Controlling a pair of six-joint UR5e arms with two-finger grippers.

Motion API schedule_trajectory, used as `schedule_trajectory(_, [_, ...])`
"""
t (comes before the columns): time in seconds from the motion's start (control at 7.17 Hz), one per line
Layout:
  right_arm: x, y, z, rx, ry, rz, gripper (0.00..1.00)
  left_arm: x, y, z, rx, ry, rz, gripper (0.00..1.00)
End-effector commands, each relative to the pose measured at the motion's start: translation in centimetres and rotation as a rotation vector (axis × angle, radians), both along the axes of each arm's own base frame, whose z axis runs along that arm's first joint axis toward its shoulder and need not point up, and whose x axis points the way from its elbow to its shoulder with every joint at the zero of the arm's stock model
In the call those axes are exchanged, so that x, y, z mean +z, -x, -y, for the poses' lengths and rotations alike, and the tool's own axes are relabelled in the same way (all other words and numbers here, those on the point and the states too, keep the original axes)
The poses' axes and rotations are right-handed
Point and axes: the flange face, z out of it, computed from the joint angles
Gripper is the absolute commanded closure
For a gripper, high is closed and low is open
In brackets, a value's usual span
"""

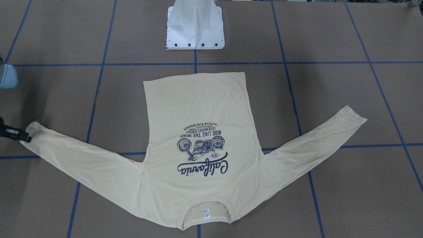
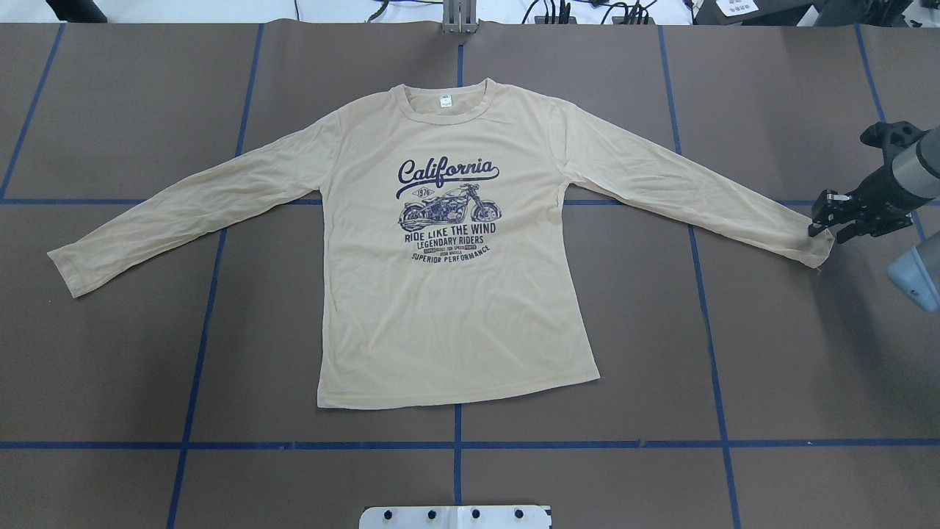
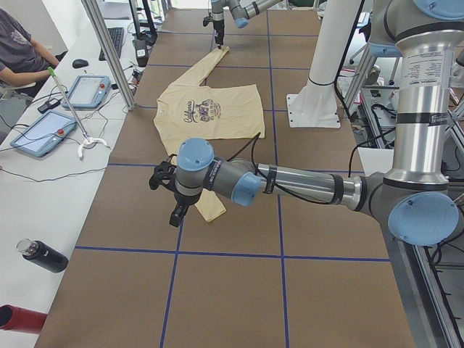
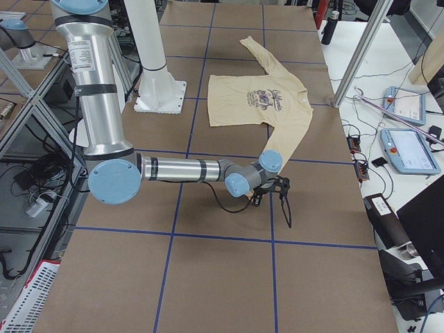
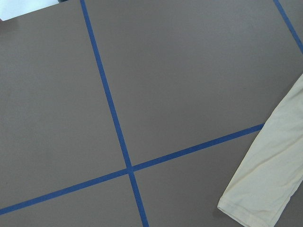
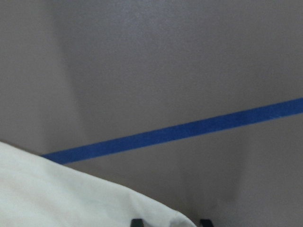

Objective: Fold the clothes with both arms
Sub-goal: 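Lower the right gripper to the cuff of the sleeve nearest it and grasp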

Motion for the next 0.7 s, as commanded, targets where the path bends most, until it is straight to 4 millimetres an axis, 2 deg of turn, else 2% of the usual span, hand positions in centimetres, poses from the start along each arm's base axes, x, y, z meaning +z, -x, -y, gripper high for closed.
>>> schedule_trajectory(0.0, [0.2, 0.0, 0.0, 0.001, 0.004, -0.001, 1.0, 0.0, 0.0, 0.0, 0.0, -0.001, 0.0, 0.0])
schedule_trajectory(0.28, [-1.1, -0.1, 0.5, 0.003, -0.013, 0.017, 1.0, 0.4, 0.0, 0.0, 0.001, 0.003, 0.001, 0.0])
schedule_trajectory(0.42, [-3.3, -0.8, 1.2, 0.011, -0.035, 0.056, 1.0, 0.3, 0.0, 0.0, 0.001, 0.0, 0.001, 0.0])
schedule_trajectory(0.56, [-7.3, -0.7, 1.7, 0.02, -0.08, 0.091, 1.0, 0.2, 0.0, 0.0, 0.001, -0.002, -0.001, 0.0])
